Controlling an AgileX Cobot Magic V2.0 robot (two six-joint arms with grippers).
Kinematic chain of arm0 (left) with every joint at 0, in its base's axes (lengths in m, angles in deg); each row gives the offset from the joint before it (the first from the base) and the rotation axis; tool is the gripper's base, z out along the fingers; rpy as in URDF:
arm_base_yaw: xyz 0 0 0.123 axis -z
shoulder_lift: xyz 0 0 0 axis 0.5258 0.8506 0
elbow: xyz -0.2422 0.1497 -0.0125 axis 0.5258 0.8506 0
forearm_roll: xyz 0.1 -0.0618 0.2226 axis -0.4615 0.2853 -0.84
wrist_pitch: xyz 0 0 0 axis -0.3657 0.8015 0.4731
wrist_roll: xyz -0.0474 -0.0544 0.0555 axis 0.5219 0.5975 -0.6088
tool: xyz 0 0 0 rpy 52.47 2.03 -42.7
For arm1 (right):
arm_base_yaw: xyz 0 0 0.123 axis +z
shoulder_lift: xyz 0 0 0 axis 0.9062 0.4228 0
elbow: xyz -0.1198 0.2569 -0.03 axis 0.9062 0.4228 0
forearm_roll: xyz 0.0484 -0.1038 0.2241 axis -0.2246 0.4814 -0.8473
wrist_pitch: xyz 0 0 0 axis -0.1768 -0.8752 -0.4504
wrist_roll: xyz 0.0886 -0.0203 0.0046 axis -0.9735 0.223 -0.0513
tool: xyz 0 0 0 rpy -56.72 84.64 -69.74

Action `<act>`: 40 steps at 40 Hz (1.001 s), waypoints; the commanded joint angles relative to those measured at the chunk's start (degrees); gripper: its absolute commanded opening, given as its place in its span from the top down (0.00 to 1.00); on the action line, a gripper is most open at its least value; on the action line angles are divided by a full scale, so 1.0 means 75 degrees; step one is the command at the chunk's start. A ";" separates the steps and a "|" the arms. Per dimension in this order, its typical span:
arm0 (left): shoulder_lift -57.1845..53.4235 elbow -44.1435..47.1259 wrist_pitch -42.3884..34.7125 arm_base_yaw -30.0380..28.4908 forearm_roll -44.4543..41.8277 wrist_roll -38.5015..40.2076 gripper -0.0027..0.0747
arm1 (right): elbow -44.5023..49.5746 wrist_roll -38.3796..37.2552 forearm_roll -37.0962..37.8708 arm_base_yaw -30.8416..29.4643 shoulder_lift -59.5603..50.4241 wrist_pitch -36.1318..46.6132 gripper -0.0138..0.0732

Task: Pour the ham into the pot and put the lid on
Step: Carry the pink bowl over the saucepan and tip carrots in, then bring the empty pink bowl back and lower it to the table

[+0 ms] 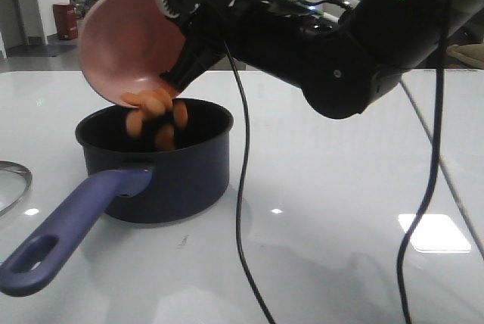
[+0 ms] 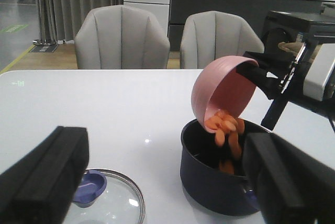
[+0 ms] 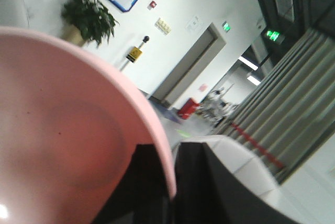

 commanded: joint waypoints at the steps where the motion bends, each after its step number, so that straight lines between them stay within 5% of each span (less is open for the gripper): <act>1: 0.0154 -0.0184 -0.0559 0.0056 0.0059 0.0013 0.14 | -0.0166 0.1061 -0.0015 -0.0010 -0.0457 0.1354 0.68; 15: 0.0154 -0.0184 -0.0559 0.0056 0.0059 0.0013 0.14 | -0.0166 0.1247 0.0019 0.0026 -0.0464 0.1362 0.68; 23: 0.0154 -0.0184 -0.0559 0.0056 0.0059 0.0013 0.14 | -0.0174 0.3247 0.1146 0.0033 -0.0523 0.1362 0.68; 27: 0.0154 -0.0184 -0.0559 0.0056 0.0059 0.0013 0.14 | -0.0174 0.3413 0.1091 0.0033 -0.0523 0.1355 0.68; 32: 0.0154 -0.0184 -0.0559 0.0056 0.0059 0.0013 0.14 | -0.0174 0.1654 -0.0074 0.0049 -0.0561 0.1355 0.68; 40: 0.0154 -0.0184 -0.0559 0.0056 0.0059 0.0013 0.14 | -0.0117 -0.2979 -0.1745 0.0050 -0.0858 0.0553 0.68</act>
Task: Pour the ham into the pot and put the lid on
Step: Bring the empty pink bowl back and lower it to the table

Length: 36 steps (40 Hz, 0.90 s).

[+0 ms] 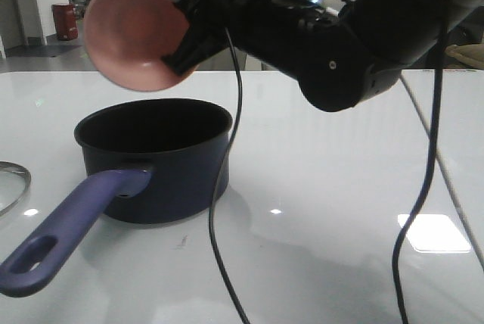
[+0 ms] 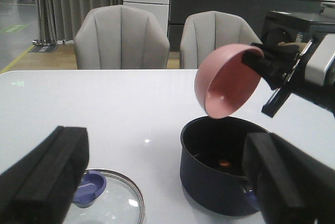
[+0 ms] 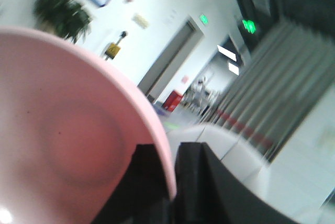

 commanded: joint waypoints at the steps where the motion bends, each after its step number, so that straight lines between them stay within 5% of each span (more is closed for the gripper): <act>1: 0.0154 -0.0184 -0.0559 0.0056 0.0059 0.0013 0.14 | -0.0133 -0.2262 -0.0816 -0.0011 -0.0812 0.0069 0.68; 6: 0.0154 -0.0184 -0.0559 0.0056 0.0059 0.0013 0.14 | -0.0133 -0.3439 -0.0983 -0.0011 -0.1412 -0.1848 0.68; 18: 0.0154 -0.0184 -0.0559 0.0056 0.0059 0.0013 0.14 | -0.0133 -0.3452 -0.1026 -0.0422 -0.3580 -0.6780 0.68; 36: 0.0154 -0.0184 -0.0559 0.0100 0.0059 0.0013 0.14 | -0.0140 -0.3452 -0.1389 -0.3196 -0.4613 -1.2724 0.68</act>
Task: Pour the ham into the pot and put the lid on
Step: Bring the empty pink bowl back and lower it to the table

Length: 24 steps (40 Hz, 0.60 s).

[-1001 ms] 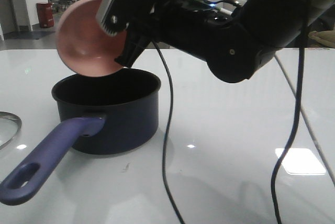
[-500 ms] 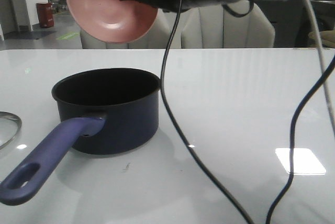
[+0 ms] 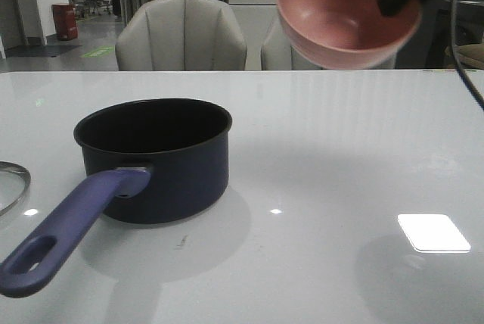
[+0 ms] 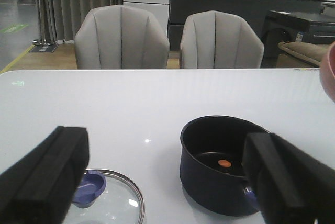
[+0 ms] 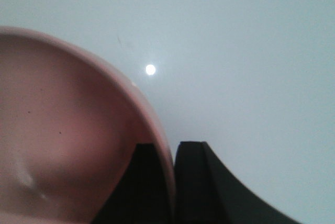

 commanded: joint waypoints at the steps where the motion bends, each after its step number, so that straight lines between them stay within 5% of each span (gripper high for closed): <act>1: 0.0154 -0.0184 -0.0559 0.0098 0.0059 0.0013 0.14 | -0.0205 -0.0013 -0.0214 -0.0484 -0.0147 -0.0560 0.68; 24: 0.0154 -0.0184 -0.0559 0.0118 0.0059 0.0013 0.14 | -0.1123 0.0267 -0.0680 -0.1301 0.2211 -0.2355 0.68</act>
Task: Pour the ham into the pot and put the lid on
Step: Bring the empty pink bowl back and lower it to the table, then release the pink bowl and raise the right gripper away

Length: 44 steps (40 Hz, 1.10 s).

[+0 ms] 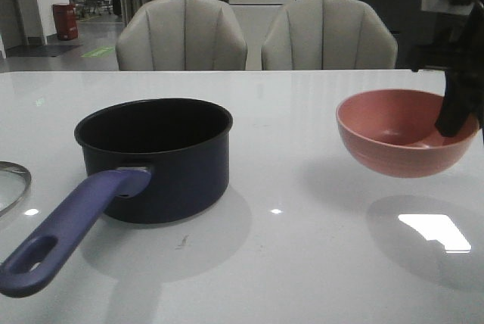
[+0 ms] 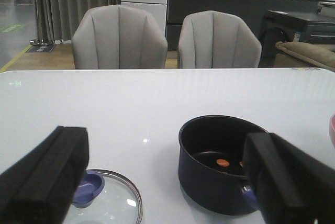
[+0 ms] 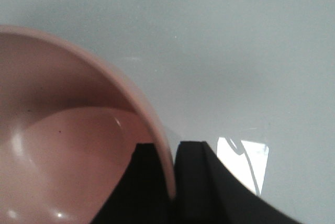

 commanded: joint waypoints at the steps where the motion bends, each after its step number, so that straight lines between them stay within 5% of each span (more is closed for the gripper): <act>1: 0.0154 -0.0184 -0.0559 0.0067 0.0059 0.0013 0.14 | -0.0605 0.0092 -0.0116 -0.0046 0.0037 -0.0211 0.68; 7: 0.0154 -0.0184 -0.0559 0.0067 0.0059 0.0013 0.14 | -0.1099 0.0092 -0.0116 -0.0046 0.0532 -0.0584 0.63; 19: 0.0154 -0.0184 -0.0559 0.0067 0.0059 0.0013 0.14 | -0.1324 0.0098 0.0009 -0.0046 0.0839 -0.0424 0.36; 31: 0.0154 -0.0184 -0.0559 0.0067 0.0059 0.0013 0.14 | -0.1027 0.1360 -0.0194 -0.0012 -0.0242 -0.0054 0.36; 44: 0.0154 -0.0184 -0.0559 0.0067 0.0059 0.0013 0.14 | 0.0911 0.2395 -0.1501 0.0491 -0.2922 0.2095 0.36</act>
